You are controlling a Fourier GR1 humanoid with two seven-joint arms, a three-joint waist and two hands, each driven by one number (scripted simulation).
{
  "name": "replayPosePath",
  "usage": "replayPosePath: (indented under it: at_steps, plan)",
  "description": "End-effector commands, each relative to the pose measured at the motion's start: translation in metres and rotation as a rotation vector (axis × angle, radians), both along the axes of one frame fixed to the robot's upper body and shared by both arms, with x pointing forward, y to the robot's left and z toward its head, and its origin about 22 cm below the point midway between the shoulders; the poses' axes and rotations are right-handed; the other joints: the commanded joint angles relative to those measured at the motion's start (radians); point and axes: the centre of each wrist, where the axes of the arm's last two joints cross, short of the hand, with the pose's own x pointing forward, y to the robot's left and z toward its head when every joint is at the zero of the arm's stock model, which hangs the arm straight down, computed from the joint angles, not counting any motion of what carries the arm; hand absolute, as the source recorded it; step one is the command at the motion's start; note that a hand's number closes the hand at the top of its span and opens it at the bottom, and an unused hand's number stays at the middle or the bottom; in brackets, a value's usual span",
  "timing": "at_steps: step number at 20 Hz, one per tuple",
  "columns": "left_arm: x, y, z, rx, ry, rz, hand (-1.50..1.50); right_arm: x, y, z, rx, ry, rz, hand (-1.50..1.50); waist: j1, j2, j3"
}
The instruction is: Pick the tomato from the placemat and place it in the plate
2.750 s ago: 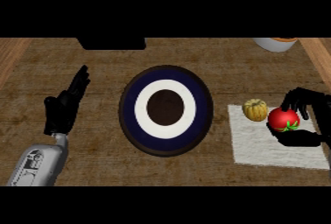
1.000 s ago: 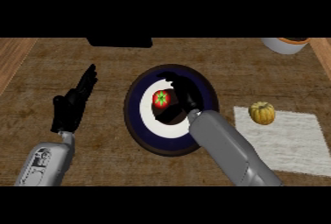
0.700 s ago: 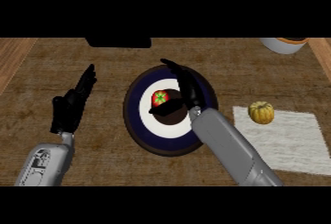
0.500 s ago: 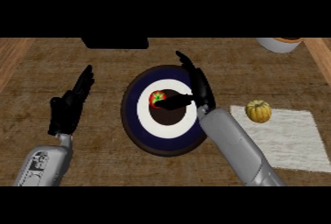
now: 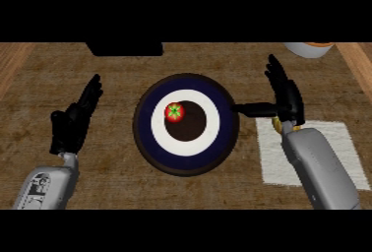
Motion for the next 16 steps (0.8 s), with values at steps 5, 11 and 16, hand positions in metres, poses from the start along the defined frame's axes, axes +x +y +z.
replayPosePath:
  at_steps: [5, 11, 16]
  plan:
    - [0.021, 0.008, -0.002, 0.001, -0.009, 0.008, 0.00, -0.030, -0.095, -0.035, 0.014, -0.003, 0.024, -1.50, 0.003, 0.004, 0.000]
    - [0.000, 0.002, 0.019, -0.023, -0.004, -0.021, 0.00, -0.035, -0.142, -0.042, 0.022, -0.010, 0.023, -1.50, 0.014, 0.002, 0.000]
    - [0.020, 0.006, -0.001, 0.005, -0.002, -0.014, 0.00, -0.042, -0.159, -0.065, 0.037, -0.014, 0.018, -1.50, 0.012, 0.006, 0.000]
